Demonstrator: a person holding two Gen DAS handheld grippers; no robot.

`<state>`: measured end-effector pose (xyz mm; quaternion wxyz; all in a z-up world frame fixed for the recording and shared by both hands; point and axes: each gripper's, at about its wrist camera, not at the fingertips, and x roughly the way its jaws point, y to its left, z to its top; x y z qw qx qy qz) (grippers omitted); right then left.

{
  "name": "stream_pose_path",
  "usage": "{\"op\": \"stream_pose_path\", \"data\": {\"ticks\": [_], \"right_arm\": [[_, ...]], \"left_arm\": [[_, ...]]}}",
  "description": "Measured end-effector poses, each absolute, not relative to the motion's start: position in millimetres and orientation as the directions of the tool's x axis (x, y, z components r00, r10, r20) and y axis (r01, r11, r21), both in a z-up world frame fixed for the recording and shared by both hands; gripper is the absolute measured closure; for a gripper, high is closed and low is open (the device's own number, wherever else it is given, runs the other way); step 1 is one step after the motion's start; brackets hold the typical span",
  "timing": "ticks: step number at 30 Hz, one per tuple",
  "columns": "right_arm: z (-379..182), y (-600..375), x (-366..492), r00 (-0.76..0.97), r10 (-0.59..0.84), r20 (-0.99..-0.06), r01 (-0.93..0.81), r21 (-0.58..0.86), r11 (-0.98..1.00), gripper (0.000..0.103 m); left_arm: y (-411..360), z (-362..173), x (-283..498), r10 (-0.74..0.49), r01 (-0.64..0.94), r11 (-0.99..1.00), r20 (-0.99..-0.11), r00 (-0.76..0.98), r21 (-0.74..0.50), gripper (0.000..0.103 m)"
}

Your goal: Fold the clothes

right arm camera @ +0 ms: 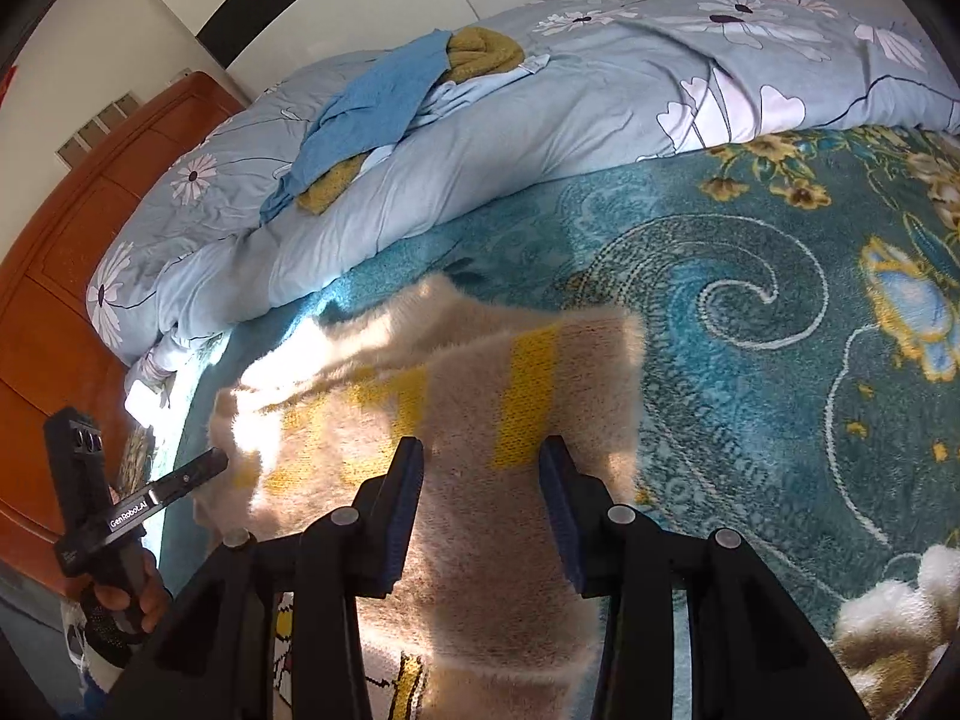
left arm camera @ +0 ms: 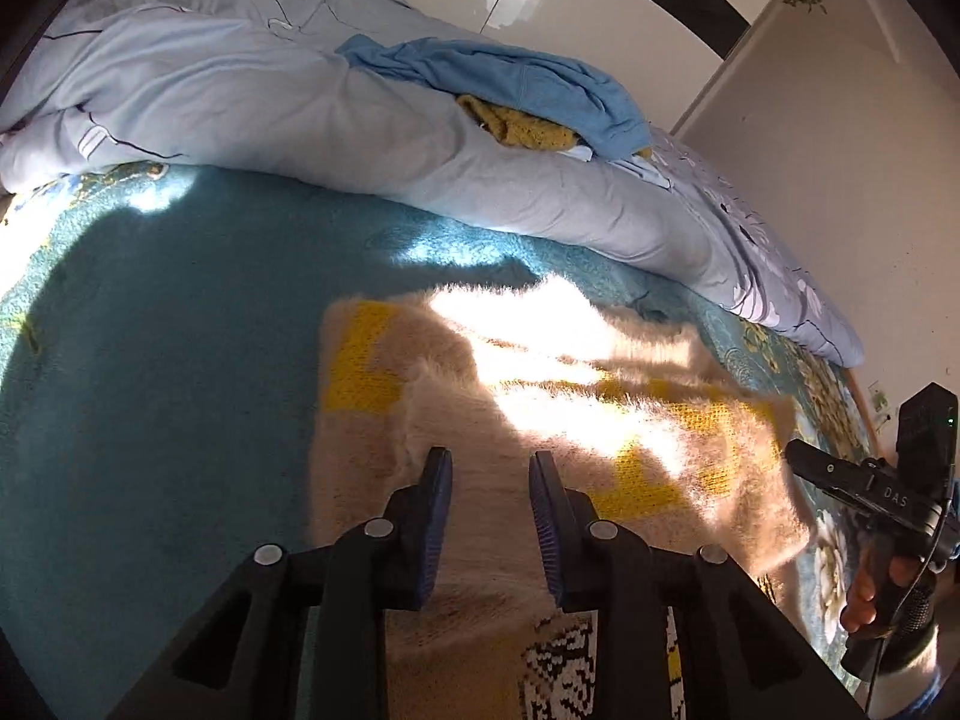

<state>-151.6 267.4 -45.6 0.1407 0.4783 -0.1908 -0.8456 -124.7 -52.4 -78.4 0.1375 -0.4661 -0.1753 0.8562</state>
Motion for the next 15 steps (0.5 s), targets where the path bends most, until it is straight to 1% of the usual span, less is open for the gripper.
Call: {"op": "stream_pose_path", "data": {"ticks": [5, 9, 11, 12, 13, 15], "right_arm": [[-43.3, 274.0, -149.4, -0.504, -0.435, -0.746, 0.036, 0.485, -0.874, 0.061], [-31.1, 278.8, -115.6, -0.502, -0.478, -0.721, 0.083, 0.510, -0.856, 0.061], [-34.8, 287.5, -88.8, -0.497, -0.493, -0.714, 0.077, 0.530, -0.845, 0.061], [-39.0, 292.5, -75.3, -0.492, -0.499, -0.713, 0.066, 0.541, -0.838, 0.061], [-45.9, 297.3, -62.8, -0.482, -0.506, -0.715, 0.045, 0.557, -0.829, 0.061], [-59.8, 307.1, -37.6, -0.463, -0.521, -0.717, 0.002, 0.587, -0.810, 0.061]], "left_arm": [[-47.3, -74.1, -125.4, 0.394, -0.069, -0.905, -0.765, -0.509, -0.420, 0.073], [-55.4, -55.4, -102.4, 0.420, -0.084, -0.892, -0.745, -0.518, -0.445, 0.072], [-64.2, -50.1, -84.4, 0.420, -0.077, -0.889, -0.736, -0.530, -0.451, 0.063], [-70.0, -49.4, -74.8, 0.415, -0.065, -0.888, -0.733, -0.539, -0.455, 0.056], [-76.5, -50.6, -65.0, 0.404, -0.045, -0.889, -0.735, -0.544, -0.456, 0.051], [-90.1, -58.9, -46.3, 0.397, 0.002, -0.882, -0.746, -0.535, -0.471, 0.049]]}}
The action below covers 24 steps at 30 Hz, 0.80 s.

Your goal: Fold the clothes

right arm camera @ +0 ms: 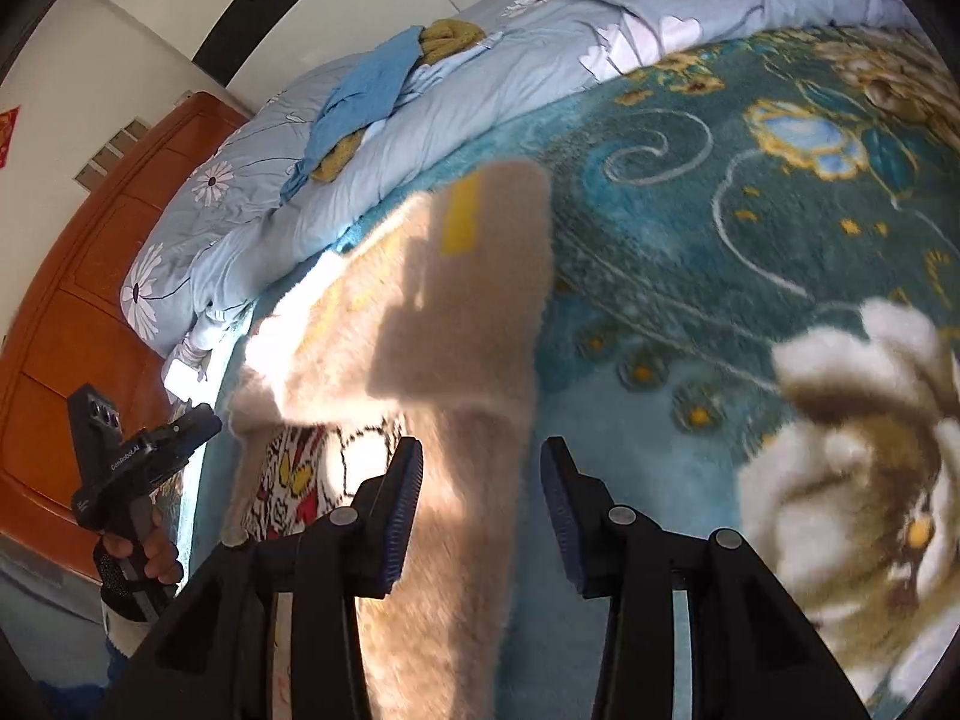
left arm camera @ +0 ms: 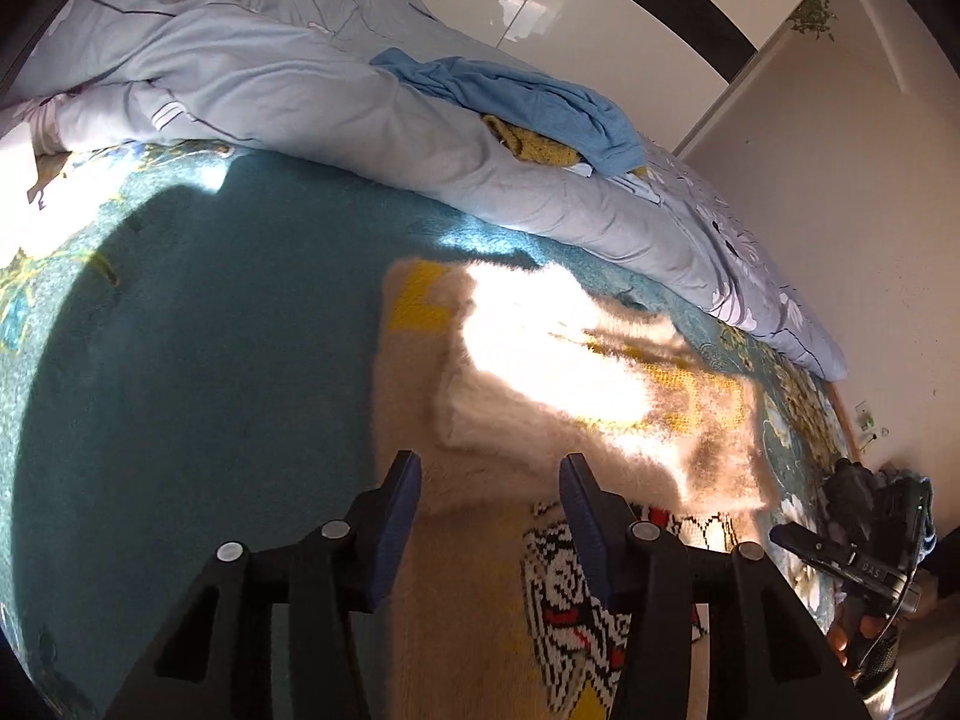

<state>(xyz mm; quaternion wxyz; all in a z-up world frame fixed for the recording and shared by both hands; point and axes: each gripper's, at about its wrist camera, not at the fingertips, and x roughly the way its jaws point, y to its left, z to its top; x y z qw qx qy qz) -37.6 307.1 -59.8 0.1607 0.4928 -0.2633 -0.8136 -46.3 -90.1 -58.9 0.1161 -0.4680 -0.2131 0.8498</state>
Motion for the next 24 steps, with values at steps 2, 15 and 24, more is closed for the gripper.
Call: {"op": "stream_pose_path", "data": {"ticks": [2, 15, 24], "right_arm": [[-72.0, 316.1, -13.0, -0.453, -0.542, -0.708, -0.034, 0.621, -0.783, 0.061], [-79.0, 291.3, 65.9, -0.431, -0.690, -0.582, 0.015, 0.759, -0.650, 0.061], [-87.3, 277.9, 106.5, -0.432, -0.752, -0.498, 0.060, 0.816, -0.575, 0.063]], "left_arm": [[-100.9, -72.3, -30.3, 0.431, 0.040, -0.855, -0.753, -0.498, -0.516, 0.048], [-117.0, -113.5, 62.9, 0.690, 0.109, -0.621, -0.607, -0.394, -0.776, 0.044], [-91.6, -107.6, 120.2, 0.739, 0.029, -0.616, -0.589, -0.327, -0.788, 0.046]]}}
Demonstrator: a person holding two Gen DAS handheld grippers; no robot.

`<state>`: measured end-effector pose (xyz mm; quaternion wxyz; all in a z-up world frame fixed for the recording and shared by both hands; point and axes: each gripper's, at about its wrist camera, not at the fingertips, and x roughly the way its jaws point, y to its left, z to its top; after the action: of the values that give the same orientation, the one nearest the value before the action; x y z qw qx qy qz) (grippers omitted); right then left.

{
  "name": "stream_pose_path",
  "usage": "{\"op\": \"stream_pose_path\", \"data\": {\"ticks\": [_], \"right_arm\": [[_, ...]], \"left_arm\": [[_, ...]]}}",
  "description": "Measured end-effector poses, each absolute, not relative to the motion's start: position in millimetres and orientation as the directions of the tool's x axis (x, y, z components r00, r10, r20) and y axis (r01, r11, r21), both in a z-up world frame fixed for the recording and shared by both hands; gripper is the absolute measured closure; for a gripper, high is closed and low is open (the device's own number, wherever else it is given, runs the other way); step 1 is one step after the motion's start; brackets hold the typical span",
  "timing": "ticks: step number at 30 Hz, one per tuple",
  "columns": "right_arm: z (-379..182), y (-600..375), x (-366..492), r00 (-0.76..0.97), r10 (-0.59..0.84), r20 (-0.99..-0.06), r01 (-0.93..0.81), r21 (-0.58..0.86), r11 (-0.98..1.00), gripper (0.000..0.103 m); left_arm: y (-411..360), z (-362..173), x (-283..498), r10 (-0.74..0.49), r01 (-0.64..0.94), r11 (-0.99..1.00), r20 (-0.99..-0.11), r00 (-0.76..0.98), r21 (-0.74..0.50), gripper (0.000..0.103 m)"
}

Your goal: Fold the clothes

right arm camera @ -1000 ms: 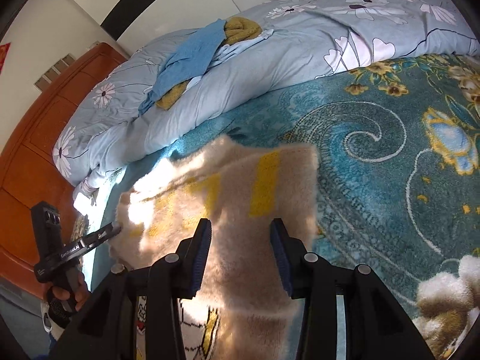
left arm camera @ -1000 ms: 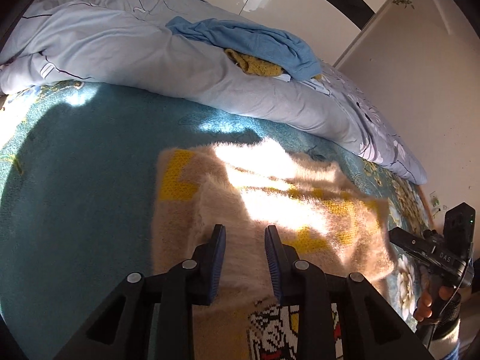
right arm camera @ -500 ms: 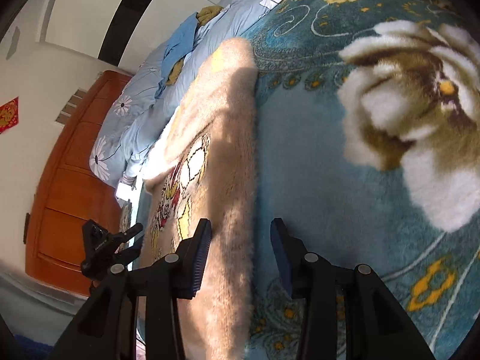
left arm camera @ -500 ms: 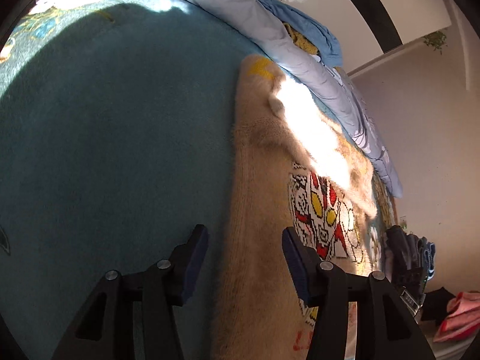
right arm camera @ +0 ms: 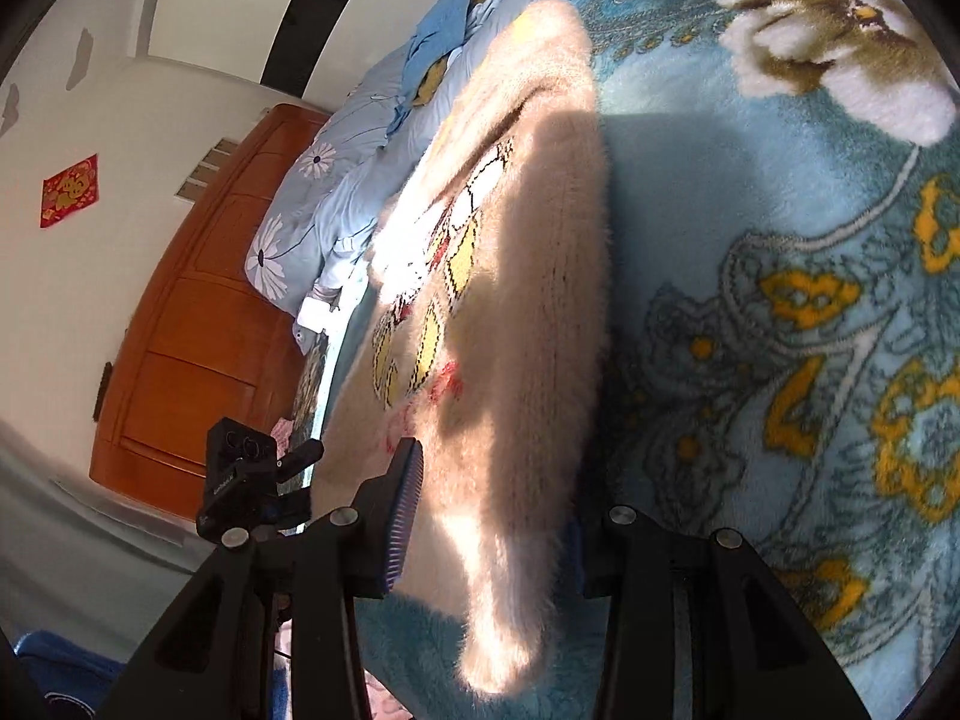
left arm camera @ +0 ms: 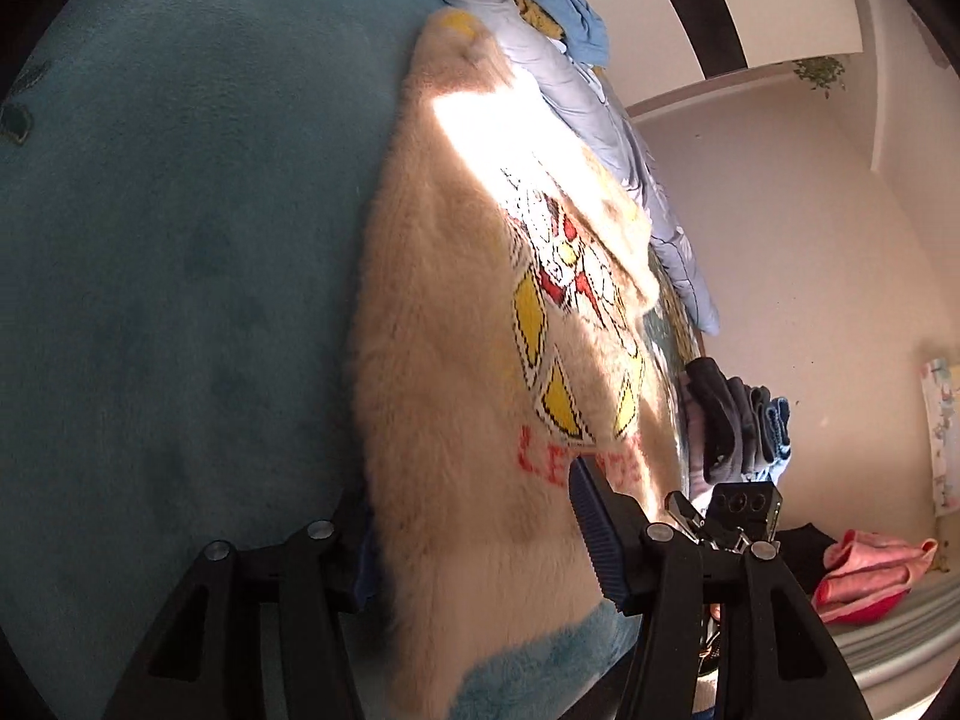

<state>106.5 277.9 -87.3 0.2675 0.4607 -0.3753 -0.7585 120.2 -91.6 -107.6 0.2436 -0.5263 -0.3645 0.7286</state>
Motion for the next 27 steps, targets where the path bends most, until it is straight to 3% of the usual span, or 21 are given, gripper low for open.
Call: {"op": "stream_pose_path", "data": {"ticks": [2, 3, 4, 5, 15, 20, 23, 27], "right_arm": [[-89.5, 279.4, 110.5, -0.441, -0.743, -0.504, 0.038, 0.817, -0.576, 0.076], [-91.2, 280.9, 112.5, -0.445, -0.739, -0.505, 0.025, 0.818, -0.575, 0.085], [-92.7, 283.6, 115.0, -0.451, -0.740, -0.500, 0.015, 0.824, -0.566, 0.092], [-93.4, 285.9, 117.3, -0.460, -0.740, -0.491, 0.010, 0.830, -0.557, 0.092], [-61.4, 296.7, 165.6, -0.519, -0.735, -0.436, 0.103, 0.822, -0.560, 0.094], [-46.9, 314.1, 183.6, -0.542, -0.752, -0.376, 0.108, 0.856, -0.506, 0.094], [-19.0, 318.5, 158.1, -0.564, -0.763, -0.317, 0.156, 0.866, -0.475, 0.094], [16.5, 313.3, 107.9, -0.590, -0.750, -0.299, 0.195, 0.849, -0.491, 0.094]], "left_arm": [[-87.1, -106.4, 126.9, 0.736, 0.027, -0.620, -0.593, -0.325, -0.784, 0.048], [-85.5, -105.7, 129.7, 0.731, 0.028, -0.627, -0.599, -0.326, -0.779, 0.061], [-83.9, -104.3, 131.4, 0.728, 0.028, -0.629, -0.602, -0.329, -0.777, 0.086], [-84.2, -102.2, 134.3, 0.727, 0.027, -0.628, -0.598, -0.337, -0.778, 0.093], [-82.9, -66.4, 176.3, 0.752, -0.085, -0.623, -0.566, -0.339, -0.777, 0.094], [-93.6, -44.3, 186.0, 0.815, -0.109, -0.519, -0.452, -0.363, -0.848, 0.094], [-100.0, -19.6, 159.9, 0.842, -0.160, -0.446, -0.352, -0.409, -0.881, 0.094], [-105.7, -1.7, 96.8, 0.837, -0.185, -0.412, -0.290, -0.465, -0.892, 0.094]]}}
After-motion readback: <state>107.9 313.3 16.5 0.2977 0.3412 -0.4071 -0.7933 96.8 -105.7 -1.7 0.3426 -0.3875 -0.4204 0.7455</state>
